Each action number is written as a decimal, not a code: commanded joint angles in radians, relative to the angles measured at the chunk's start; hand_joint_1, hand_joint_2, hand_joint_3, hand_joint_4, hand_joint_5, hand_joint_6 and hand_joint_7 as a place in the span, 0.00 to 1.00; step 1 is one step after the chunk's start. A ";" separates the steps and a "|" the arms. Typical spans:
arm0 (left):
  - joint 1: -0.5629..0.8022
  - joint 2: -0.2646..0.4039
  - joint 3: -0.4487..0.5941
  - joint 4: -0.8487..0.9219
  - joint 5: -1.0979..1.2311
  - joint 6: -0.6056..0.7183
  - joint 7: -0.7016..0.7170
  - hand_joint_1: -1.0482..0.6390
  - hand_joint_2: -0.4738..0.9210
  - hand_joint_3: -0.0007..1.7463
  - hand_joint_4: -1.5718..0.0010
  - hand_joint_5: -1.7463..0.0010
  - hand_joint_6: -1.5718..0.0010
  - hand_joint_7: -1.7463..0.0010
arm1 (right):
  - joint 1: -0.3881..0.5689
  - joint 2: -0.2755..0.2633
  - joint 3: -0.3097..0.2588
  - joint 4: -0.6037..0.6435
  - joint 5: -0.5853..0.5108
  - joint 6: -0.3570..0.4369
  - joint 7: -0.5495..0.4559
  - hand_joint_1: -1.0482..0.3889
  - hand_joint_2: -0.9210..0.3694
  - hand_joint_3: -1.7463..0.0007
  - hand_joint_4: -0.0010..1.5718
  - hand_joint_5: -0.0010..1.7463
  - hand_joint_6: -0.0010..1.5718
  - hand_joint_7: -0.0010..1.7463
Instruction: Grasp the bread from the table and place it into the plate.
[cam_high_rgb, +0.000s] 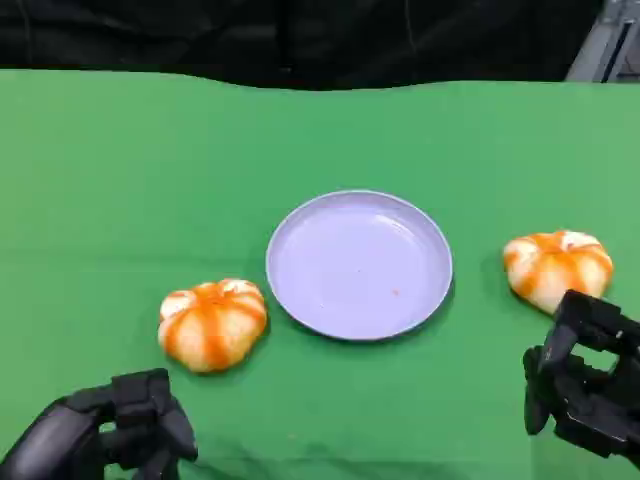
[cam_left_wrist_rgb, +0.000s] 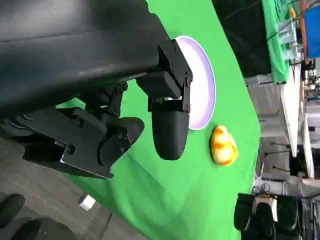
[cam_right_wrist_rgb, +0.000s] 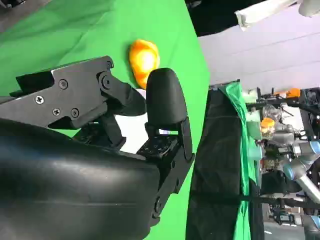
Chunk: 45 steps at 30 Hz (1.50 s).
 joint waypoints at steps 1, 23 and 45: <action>0.012 -0.003 -0.006 -0.030 0.013 -0.030 0.026 0.63 0.85 0.54 0.51 0.09 0.52 0.21 | 0.004 -0.022 -0.016 -0.004 0.009 0.000 0.009 0.72 0.11 0.53 0.53 1.00 0.46 0.91; -0.197 0.141 -0.123 -0.292 1.136 -0.107 0.175 0.16 1.00 0.11 0.80 1.00 0.68 1.00 | 0.005 -0.028 -0.009 0.002 -0.003 0.003 0.006 0.72 0.11 0.53 0.52 1.00 0.44 0.92; -0.631 0.033 -0.459 0.468 1.342 0.115 0.197 0.07 1.00 0.19 1.00 1.00 0.87 0.99 | 0.048 -0.027 0.005 -0.076 -0.006 0.035 -0.010 0.70 0.10 0.54 0.51 1.00 0.44 0.91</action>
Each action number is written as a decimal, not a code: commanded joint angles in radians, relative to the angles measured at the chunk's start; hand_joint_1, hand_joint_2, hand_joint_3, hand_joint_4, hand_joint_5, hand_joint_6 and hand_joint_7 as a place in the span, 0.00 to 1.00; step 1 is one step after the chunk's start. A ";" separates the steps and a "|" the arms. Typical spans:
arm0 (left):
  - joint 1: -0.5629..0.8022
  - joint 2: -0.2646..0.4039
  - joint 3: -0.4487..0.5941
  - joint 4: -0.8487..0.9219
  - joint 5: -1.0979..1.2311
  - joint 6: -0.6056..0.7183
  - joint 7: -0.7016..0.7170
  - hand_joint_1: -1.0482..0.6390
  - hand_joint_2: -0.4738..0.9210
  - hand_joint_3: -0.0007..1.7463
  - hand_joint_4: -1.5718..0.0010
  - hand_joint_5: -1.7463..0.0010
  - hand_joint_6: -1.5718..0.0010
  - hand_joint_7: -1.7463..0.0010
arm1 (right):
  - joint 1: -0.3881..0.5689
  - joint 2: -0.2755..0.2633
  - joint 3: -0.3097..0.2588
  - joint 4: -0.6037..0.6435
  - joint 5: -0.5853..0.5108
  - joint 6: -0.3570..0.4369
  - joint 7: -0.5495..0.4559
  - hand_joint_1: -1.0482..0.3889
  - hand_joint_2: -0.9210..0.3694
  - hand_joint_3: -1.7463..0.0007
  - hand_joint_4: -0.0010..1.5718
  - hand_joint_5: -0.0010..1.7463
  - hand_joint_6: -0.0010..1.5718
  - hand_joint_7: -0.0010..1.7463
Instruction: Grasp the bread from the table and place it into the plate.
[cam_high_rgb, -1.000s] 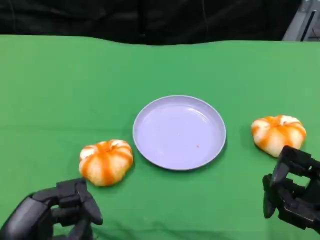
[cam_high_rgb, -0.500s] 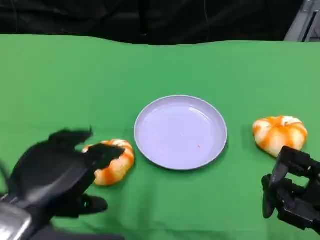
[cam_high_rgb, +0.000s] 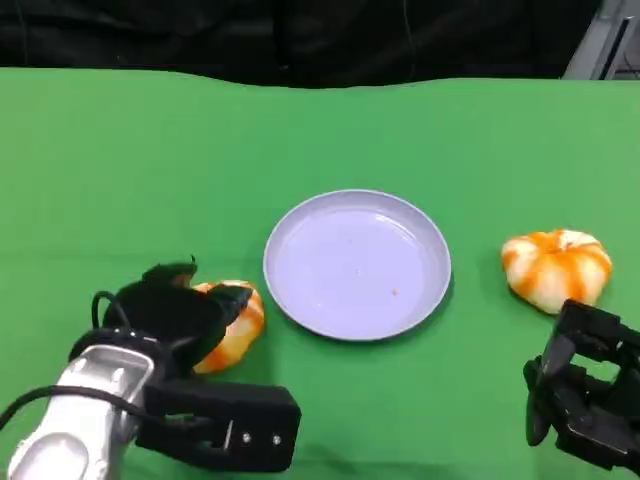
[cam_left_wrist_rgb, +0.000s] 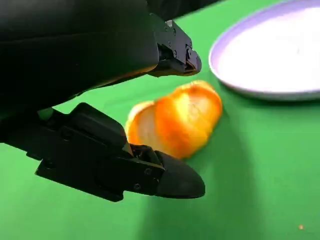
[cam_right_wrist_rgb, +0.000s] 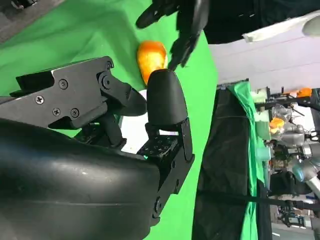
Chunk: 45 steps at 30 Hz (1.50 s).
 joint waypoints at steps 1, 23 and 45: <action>-0.037 0.002 -0.033 0.106 -0.034 0.023 0.068 0.07 1.00 0.20 1.00 1.00 0.87 1.00 | 0.007 -0.012 -0.004 -0.025 0.010 0.008 0.001 0.70 0.10 0.54 0.51 1.00 0.44 0.91; -0.098 -0.014 -0.095 0.299 -0.202 0.082 0.271 0.29 1.00 0.25 0.82 0.96 0.76 0.97 | 0.016 -0.011 -0.007 -0.049 0.013 0.018 0.000 0.71 0.09 0.54 0.52 1.00 0.45 0.91; -0.046 -0.012 0.056 0.037 -0.351 -0.050 0.627 0.57 0.96 0.30 0.53 0.00 0.57 0.10 | 0.005 -0.009 -0.010 -0.028 0.006 0.011 0.002 0.72 0.11 0.52 0.52 1.00 0.45 0.91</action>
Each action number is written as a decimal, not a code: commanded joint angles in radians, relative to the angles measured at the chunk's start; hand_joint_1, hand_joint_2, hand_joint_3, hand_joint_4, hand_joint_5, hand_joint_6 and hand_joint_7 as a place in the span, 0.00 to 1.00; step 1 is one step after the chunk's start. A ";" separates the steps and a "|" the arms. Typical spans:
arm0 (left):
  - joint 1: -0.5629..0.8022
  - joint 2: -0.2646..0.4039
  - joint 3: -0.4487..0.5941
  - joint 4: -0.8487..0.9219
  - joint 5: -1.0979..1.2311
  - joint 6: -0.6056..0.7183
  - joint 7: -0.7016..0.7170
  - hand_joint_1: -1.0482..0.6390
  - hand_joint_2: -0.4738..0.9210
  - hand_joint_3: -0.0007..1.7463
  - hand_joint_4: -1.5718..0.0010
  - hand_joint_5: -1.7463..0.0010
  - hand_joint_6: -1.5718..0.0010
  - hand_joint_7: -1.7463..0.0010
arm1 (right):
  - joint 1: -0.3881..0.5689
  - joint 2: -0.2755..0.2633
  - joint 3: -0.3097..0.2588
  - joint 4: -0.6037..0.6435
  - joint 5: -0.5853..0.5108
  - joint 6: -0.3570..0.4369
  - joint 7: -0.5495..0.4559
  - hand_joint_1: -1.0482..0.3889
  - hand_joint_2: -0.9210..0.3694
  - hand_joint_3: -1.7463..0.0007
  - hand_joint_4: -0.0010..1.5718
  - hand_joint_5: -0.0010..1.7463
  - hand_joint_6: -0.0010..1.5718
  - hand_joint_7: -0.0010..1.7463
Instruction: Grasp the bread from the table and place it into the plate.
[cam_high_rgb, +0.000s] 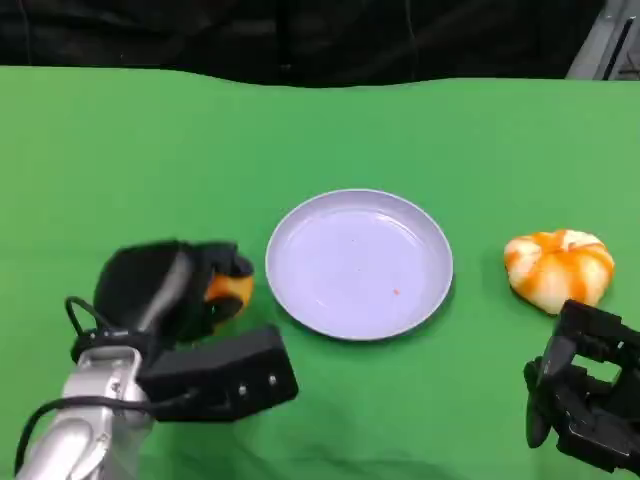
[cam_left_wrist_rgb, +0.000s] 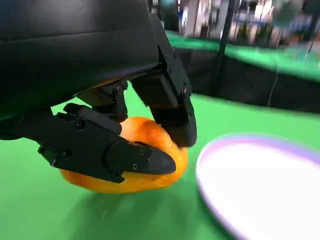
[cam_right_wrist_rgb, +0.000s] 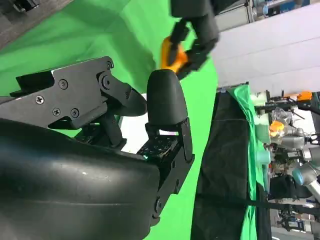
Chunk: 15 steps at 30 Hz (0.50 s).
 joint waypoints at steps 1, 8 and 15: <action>0.002 0.029 0.034 -0.099 -0.007 -0.020 0.014 0.57 0.96 0.30 0.53 0.00 0.58 0.10 | -0.002 -0.008 -0.006 0.001 0.004 -0.004 -0.005 0.72 0.11 0.52 0.52 1.00 0.45 0.91; -0.012 0.023 0.057 -0.260 -0.001 -0.006 -0.030 0.56 0.90 0.38 0.54 0.00 0.52 0.19 | -0.001 -0.002 -0.003 0.004 0.000 -0.014 -0.008 0.72 0.12 0.52 0.52 1.00 0.45 0.92; -0.050 -0.015 0.033 -0.343 0.021 0.001 -0.060 0.57 0.84 0.46 0.54 0.00 0.45 0.29 | -0.004 -0.005 -0.004 -0.002 0.005 0.005 -0.012 0.71 0.11 0.52 0.52 1.00 0.44 0.93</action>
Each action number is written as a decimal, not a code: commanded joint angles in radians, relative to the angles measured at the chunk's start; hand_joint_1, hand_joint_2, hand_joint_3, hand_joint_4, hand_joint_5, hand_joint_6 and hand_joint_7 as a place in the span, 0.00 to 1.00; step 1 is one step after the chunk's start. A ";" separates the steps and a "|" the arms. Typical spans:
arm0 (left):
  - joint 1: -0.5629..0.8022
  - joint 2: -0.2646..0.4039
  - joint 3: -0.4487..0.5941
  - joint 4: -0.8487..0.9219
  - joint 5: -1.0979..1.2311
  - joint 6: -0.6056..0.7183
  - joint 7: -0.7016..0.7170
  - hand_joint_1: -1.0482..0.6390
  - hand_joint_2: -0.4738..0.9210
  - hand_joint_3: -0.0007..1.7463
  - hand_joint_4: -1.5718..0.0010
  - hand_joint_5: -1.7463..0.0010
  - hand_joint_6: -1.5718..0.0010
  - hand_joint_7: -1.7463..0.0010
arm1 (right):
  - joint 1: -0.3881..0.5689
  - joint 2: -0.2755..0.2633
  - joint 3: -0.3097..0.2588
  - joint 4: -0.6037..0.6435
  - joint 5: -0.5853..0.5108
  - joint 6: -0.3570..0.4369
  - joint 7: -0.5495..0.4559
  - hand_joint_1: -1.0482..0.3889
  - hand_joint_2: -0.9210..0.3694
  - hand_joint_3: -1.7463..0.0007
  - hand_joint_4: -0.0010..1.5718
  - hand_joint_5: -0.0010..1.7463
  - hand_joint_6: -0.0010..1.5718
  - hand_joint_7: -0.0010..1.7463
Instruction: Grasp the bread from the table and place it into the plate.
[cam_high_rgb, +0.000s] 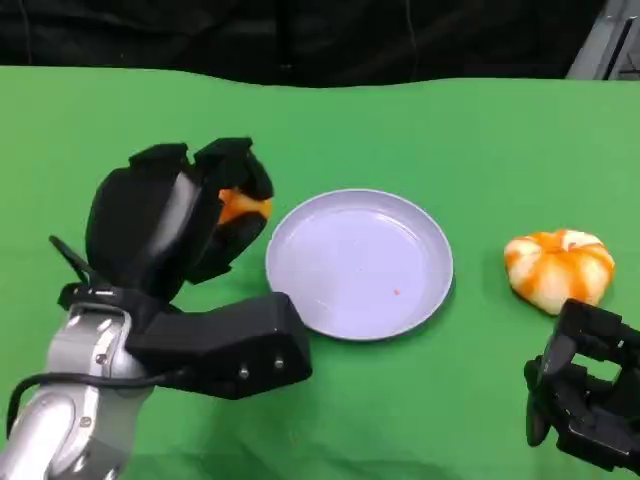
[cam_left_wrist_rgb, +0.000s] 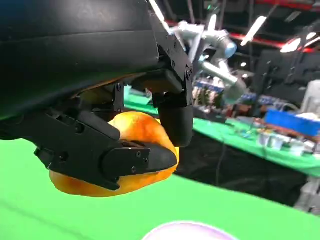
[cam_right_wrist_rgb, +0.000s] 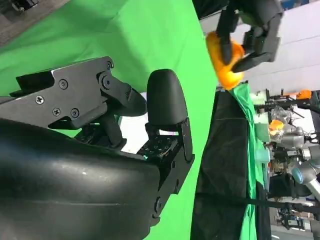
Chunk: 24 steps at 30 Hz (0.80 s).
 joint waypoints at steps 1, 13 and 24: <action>-0.046 -0.023 -0.015 -0.037 0.020 0.004 -0.017 0.57 0.83 0.47 0.54 0.00 0.46 0.26 | -0.002 -0.006 -0.004 -0.003 0.006 0.006 -0.008 0.71 0.11 0.52 0.52 1.00 0.44 0.93; -0.247 -0.146 -0.130 0.278 0.013 -0.121 0.053 0.59 0.84 0.37 0.57 0.01 0.55 0.16 | 0.002 0.005 0.007 -0.013 0.000 0.011 -0.022 0.72 0.13 0.50 0.52 1.00 0.44 0.94; -0.455 -0.245 -0.230 0.845 0.033 -0.248 0.238 0.52 1.00 0.12 0.61 0.05 0.56 0.25 | 0.017 0.015 0.022 -0.041 0.009 0.017 -0.037 0.72 0.14 0.49 0.53 1.00 0.44 0.94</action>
